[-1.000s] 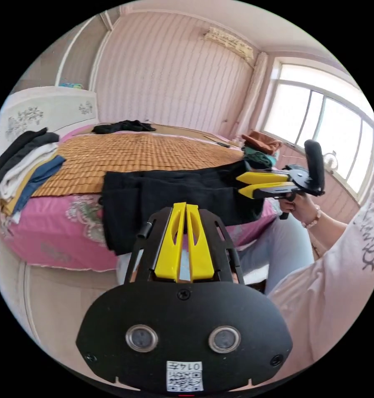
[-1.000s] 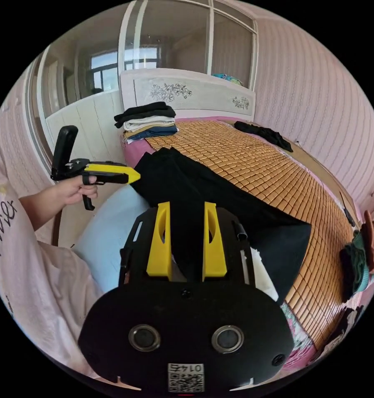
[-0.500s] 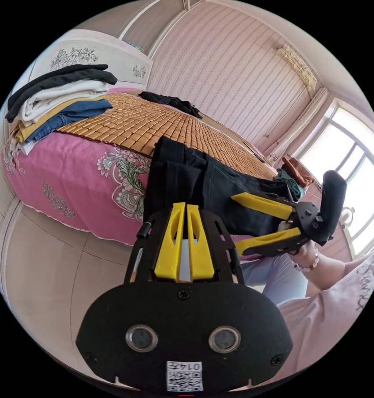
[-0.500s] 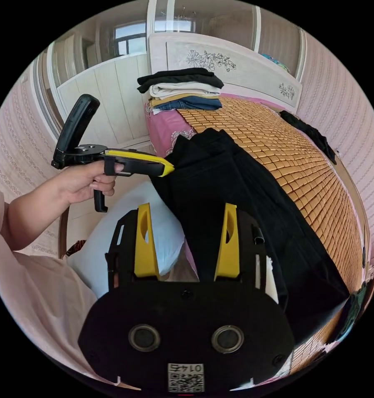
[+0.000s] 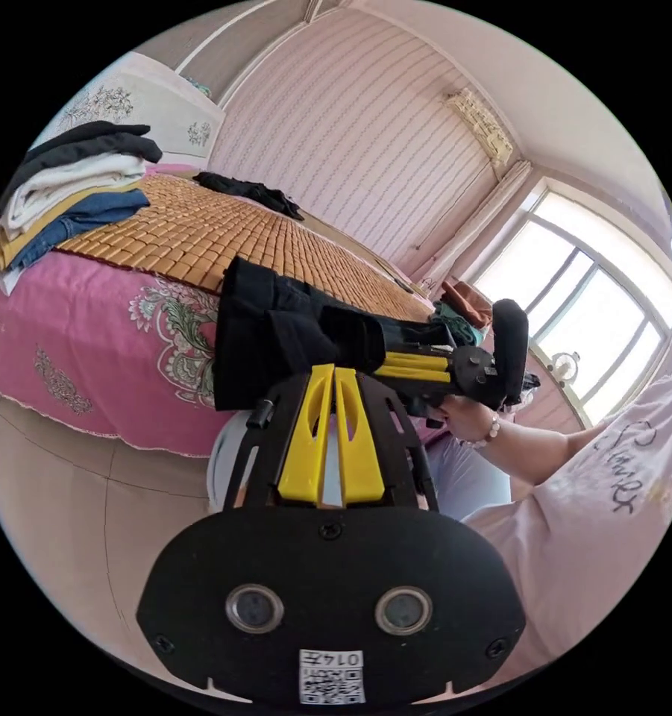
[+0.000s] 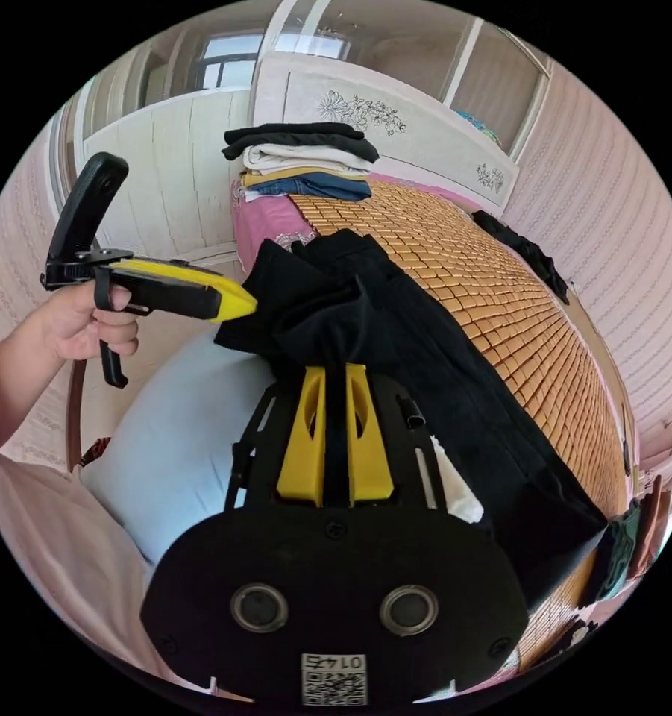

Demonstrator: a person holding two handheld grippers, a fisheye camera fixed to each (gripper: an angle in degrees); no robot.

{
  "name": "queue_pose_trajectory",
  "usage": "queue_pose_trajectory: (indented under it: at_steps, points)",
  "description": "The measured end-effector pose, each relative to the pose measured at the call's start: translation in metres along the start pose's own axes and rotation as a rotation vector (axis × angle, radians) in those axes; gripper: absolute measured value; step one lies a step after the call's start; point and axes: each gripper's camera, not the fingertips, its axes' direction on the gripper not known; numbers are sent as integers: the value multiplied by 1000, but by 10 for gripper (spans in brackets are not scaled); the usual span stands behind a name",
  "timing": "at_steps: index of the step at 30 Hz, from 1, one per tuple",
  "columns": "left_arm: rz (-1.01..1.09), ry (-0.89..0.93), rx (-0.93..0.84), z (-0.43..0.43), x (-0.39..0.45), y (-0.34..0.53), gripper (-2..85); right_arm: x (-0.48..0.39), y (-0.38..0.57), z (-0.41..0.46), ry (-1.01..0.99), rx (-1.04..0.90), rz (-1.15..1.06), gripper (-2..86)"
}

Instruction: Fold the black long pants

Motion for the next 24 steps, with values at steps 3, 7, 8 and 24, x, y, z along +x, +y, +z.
queue_pose_trajectory:
  at_steps: [3,7,8,24]
  points:
    - [36,-170,79,-23,-3,-25,0,36,20,-24,-195,70,147,39]
    - [37,-347,-13,-1,-21,-64,70,95,84,-79,-305,236,427,33]
    - [21,-289,-39,10,-25,-76,94,112,105,-104,-274,297,483,33]
    - [173,-223,-244,28,32,-56,-1,206,193,-349,685,554,820,51]
